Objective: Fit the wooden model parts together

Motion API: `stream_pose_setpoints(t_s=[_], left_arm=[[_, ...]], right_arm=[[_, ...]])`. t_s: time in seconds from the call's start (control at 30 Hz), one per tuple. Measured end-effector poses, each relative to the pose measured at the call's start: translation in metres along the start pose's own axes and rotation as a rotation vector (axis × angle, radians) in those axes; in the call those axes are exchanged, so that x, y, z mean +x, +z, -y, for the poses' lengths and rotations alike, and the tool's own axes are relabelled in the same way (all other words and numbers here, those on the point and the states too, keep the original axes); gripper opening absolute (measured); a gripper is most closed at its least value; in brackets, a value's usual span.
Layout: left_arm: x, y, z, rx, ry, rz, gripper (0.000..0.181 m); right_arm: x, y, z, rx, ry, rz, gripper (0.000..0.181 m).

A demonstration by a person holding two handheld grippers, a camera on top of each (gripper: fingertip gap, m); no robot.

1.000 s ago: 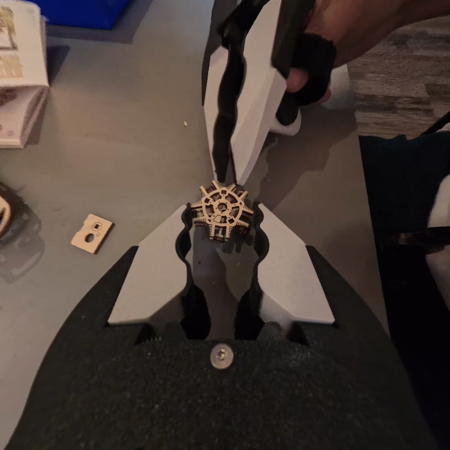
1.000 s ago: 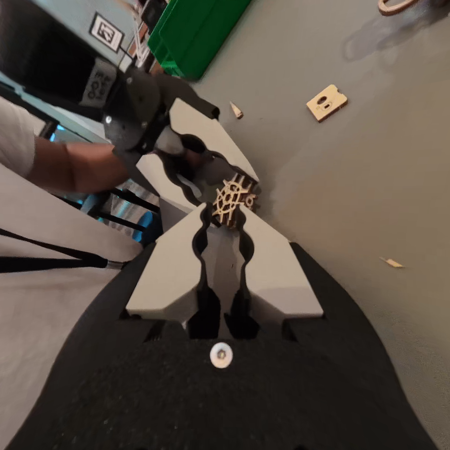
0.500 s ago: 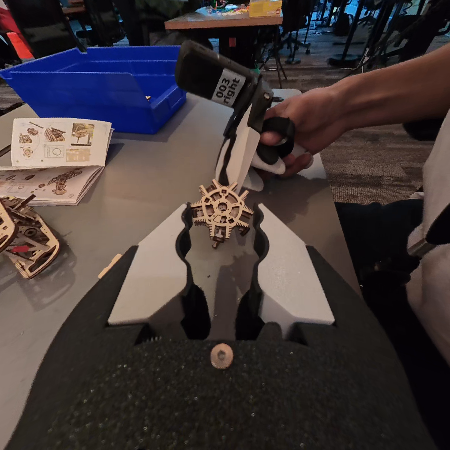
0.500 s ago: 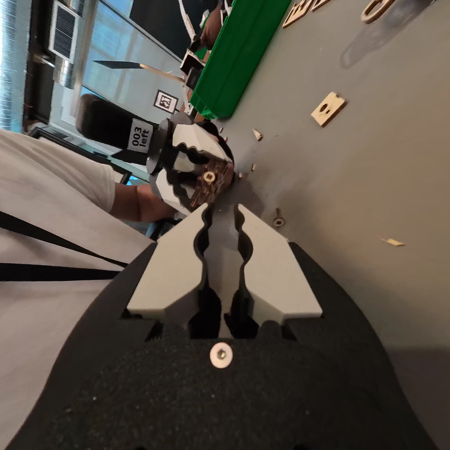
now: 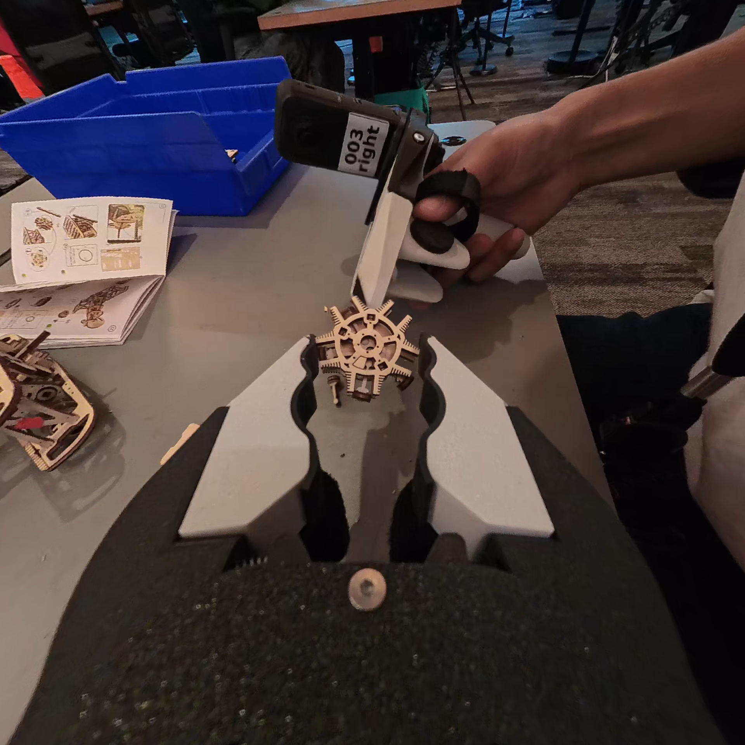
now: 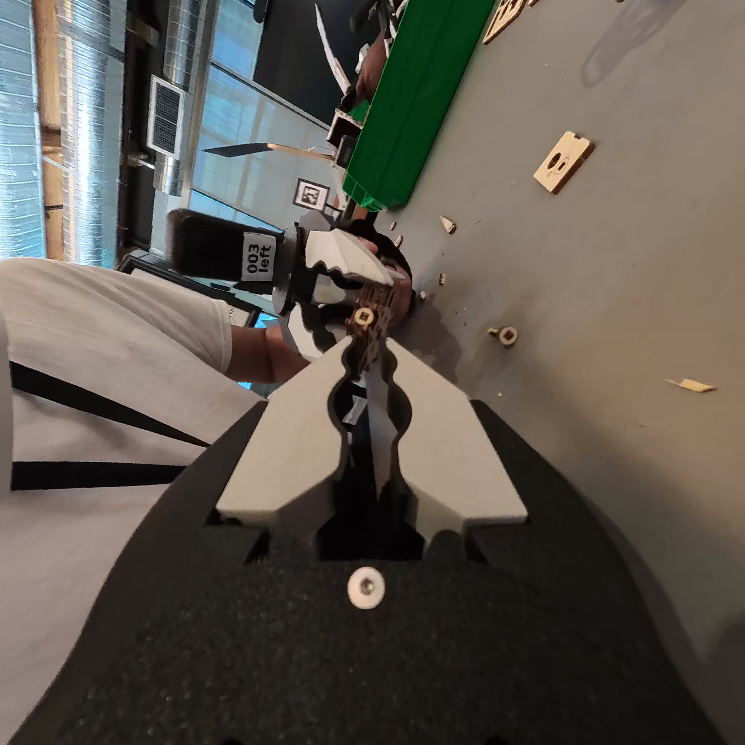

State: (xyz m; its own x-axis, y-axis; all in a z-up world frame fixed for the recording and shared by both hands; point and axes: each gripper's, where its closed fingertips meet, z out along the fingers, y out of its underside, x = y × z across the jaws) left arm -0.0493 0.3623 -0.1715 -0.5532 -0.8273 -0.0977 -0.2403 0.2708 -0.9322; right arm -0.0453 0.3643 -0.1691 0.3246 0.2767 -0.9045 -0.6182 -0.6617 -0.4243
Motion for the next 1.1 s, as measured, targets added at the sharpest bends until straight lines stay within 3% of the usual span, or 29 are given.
stream_pose_setpoints(t_s=[0.2, 0.77, 0.9, 1.1], left_arm=[[0.000, 0.000, 0.000, -0.001, 0.003, 0.000, 0.047], [0.003, 0.008, -0.023, -0.152, -0.042, -0.041, 0.048], [0.007, 0.009, -0.047, -0.292, -0.041, -0.031, 0.047], [0.007, 0.010, -0.059, -0.370, -0.093, -0.026, 0.048]], right_arm=[[-0.002, 0.000, -0.001, 0.027, 0.110, 0.065, 0.002], [0.021, 0.000, -0.012, -0.043, 0.072, -0.137, 0.000], [0.028, -0.010, -0.013, -0.086, -0.127, -0.264, 0.000], [0.020, -0.005, -0.026, -0.163, -0.446, -0.297, 0.004]])
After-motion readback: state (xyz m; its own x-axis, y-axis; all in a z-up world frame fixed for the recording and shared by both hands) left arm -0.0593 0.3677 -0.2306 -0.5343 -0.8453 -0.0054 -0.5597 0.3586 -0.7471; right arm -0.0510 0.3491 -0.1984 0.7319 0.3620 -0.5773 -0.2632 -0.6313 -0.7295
